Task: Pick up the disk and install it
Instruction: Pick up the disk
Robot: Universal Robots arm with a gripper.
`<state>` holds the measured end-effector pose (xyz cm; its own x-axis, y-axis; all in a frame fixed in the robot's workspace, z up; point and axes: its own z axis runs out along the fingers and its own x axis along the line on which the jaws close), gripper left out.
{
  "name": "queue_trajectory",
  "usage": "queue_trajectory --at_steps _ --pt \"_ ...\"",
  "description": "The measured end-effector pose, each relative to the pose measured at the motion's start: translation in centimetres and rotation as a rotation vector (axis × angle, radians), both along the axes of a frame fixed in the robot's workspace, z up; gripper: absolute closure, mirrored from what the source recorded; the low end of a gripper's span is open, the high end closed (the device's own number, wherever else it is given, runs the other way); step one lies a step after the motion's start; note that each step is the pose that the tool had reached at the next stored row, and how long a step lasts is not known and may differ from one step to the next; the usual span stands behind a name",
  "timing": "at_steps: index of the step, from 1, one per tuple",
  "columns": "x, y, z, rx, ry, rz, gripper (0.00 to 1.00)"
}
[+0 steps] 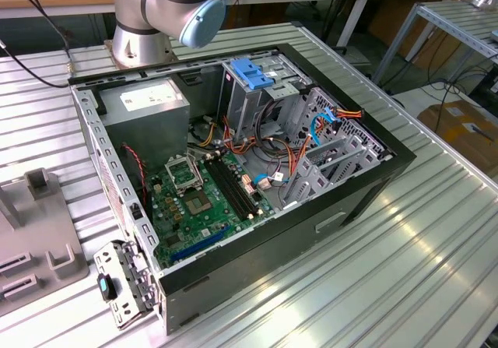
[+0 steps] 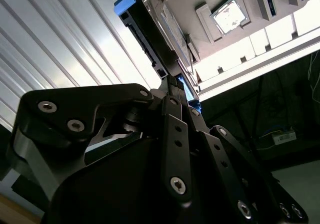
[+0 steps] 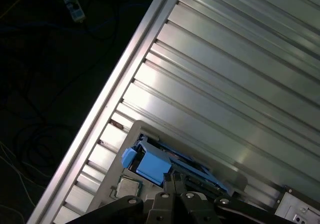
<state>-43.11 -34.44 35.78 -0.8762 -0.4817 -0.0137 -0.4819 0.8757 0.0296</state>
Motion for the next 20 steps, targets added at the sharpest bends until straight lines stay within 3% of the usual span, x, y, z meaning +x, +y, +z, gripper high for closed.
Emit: queue_trajectory --at_steps 8,14,20 --pt "0.01 0.0 0.0 -0.0007 0.0 0.006 0.89" --pt "0.0 0.0 -0.02 -0.002 0.0 0.061 0.89" --pt "0.0 0.0 -0.02 -0.0037 0.0001 0.065 0.89"
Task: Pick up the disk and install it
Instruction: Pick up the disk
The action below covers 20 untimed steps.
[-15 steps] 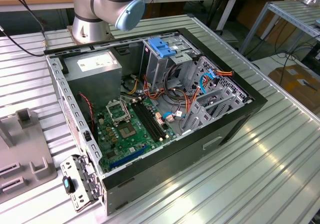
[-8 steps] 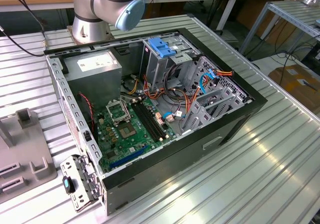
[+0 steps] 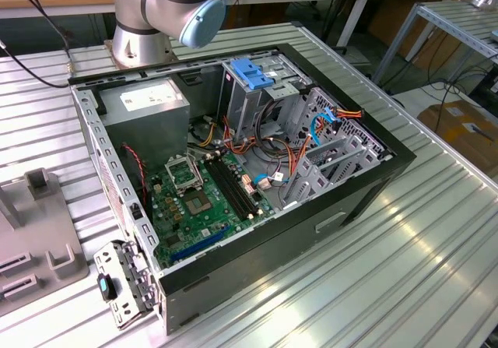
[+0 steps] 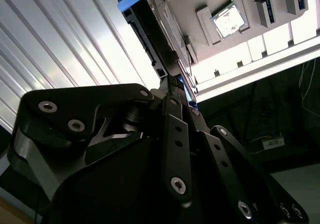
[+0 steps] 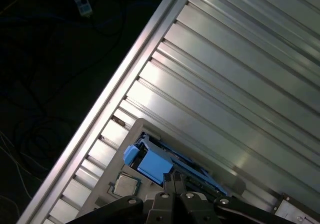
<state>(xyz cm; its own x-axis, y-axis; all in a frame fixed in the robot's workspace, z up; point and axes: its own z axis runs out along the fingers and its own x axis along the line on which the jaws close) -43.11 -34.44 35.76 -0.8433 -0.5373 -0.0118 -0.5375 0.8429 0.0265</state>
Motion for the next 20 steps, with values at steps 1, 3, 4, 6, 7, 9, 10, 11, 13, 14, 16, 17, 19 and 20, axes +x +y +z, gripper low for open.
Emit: queue_trajectory --at_steps 1,3,4,6,7,9,10,11,13,14,16,17,19,20 --pt "0.0 0.0 0.0 -0.0001 0.0 0.0 0.89" --pt "0.0 0.0 0.0 -0.0002 0.0 0.0 0.89" --pt "0.0 0.0 0.0 -0.0002 0.0 0.0 0.89" --pt "0.0 0.0 0.0 -0.0004 0.0 0.0 0.89" --pt "0.0 0.0 0.0 -0.0005 0.0 0.0 0.89" --pt "0.0 0.0 0.0 -0.0004 0.0 0.003 0.89" --pt "0.0 0.0 0.0 -0.0005 0.0 0.009 0.89" --pt "0.0 0.0 0.0 -0.0004 0.0 0.021 0.89" --pt "0.0 0.0 0.0 -0.0004 -0.0001 0.035 0.89" --pt "0.0 0.0 -0.01 -0.0005 0.0 0.053 0.89" --pt "0.01 0.0 -0.02 -0.0005 -0.0001 0.077 0.89" --pt "0.01 0.0 -0.02 -0.0004 0.0 0.086 0.89" --pt "0.01 0.0 -0.03 -0.0005 -0.0001 0.105 0.89" --pt "0.0 0.0 -0.03 -0.0005 0.0 0.113 0.89"
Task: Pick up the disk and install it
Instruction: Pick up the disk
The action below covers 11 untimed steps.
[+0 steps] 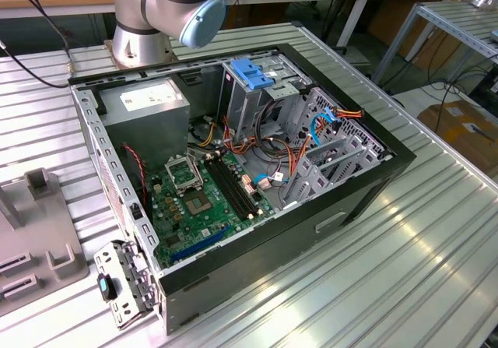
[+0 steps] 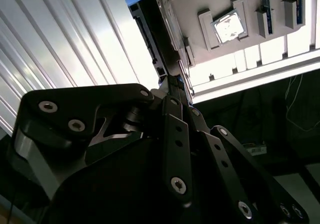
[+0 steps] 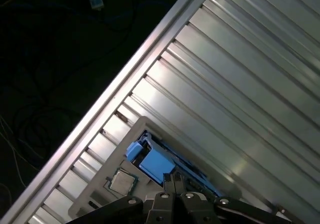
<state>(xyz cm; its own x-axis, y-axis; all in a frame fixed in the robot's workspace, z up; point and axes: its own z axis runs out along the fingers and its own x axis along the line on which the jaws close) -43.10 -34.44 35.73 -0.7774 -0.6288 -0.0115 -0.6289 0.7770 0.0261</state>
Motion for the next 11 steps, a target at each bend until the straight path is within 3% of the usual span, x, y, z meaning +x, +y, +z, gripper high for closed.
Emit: queue_trajectory --at_steps 11 --pt "0.0 0.0 -0.02 0.0 0.0 0.089 0.89"
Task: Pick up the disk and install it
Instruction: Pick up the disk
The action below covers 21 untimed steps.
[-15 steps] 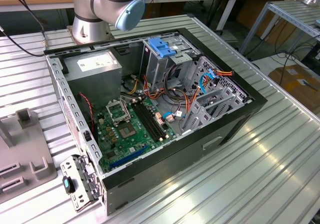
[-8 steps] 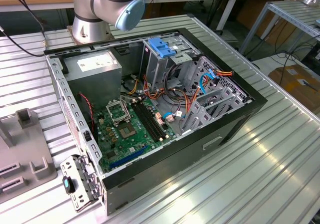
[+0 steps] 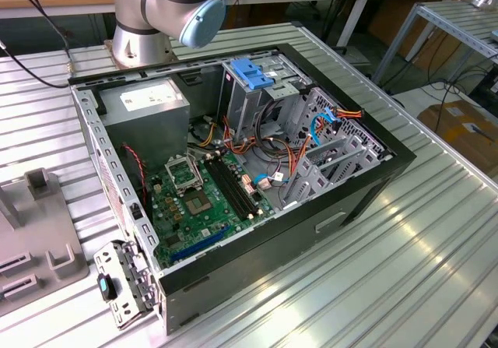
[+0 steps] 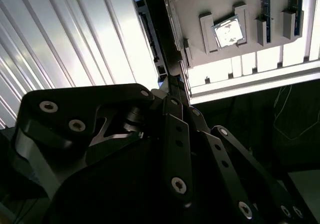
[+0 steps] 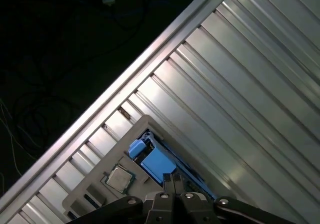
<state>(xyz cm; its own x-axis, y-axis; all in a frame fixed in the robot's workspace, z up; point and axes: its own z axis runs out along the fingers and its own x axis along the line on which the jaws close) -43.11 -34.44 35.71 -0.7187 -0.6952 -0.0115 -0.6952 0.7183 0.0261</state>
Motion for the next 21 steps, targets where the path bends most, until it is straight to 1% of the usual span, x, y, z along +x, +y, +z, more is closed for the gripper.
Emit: queue_trajectory --at_steps 3,5,13,21 --pt "0.0 0.0 -0.01 0.0 0.0 0.022 0.89" --pt "0.0 0.0 0.0 0.0 0.0 0.03 0.89" --pt "0.0 0.0 -0.01 0.0 0.0 0.033 0.89" --pt "0.0 0.0 -0.01 0.0 0.0 0.069 0.89"
